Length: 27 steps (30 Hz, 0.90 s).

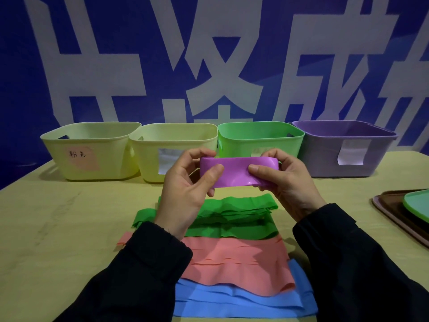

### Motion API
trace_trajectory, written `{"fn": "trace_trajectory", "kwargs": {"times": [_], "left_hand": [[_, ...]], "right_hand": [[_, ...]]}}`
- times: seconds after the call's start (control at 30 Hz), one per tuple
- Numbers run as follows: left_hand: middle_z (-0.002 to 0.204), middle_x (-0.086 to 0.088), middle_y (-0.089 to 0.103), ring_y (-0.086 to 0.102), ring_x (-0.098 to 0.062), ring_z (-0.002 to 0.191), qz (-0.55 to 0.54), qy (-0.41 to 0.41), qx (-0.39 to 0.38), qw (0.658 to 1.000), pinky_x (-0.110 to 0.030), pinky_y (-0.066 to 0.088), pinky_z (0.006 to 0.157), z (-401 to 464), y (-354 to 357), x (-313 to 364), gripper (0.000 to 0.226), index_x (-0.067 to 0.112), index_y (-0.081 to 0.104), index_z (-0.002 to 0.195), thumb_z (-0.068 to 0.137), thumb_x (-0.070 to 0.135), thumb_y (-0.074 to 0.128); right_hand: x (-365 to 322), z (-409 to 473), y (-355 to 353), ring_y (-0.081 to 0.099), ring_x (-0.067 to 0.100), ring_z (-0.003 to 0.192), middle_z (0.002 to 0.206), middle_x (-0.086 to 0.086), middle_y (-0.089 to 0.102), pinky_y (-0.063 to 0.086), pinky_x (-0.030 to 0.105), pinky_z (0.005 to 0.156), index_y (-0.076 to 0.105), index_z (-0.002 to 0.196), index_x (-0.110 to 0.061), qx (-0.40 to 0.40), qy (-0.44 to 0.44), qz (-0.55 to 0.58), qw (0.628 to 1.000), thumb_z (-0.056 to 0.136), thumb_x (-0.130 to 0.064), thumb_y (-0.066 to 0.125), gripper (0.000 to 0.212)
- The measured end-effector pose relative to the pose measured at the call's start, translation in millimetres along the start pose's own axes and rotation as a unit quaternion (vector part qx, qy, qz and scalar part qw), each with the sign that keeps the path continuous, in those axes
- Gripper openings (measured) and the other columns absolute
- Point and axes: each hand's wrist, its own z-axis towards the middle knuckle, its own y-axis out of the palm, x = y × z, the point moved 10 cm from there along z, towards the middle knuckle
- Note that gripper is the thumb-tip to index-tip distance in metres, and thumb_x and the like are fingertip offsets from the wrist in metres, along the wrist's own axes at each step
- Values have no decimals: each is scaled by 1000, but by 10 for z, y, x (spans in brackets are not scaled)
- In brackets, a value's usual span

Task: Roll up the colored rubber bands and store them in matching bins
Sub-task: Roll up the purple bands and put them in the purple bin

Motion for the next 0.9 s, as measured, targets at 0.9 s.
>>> {"fn": "trace_trajectory", "kwargs": {"times": [0.9], "left_hand": [[103, 0, 75, 68, -12, 89, -2, -30, 22, 999, -21, 51, 64, -11, -2, -52, 32, 29, 70, 104, 73, 33, 78]], "right_hand": [[161, -171, 464, 70, 23, 82, 87, 13, 70, 61, 45, 85, 59, 99, -6, -28, 60, 225, 972, 87, -15, 59, 16]]}}
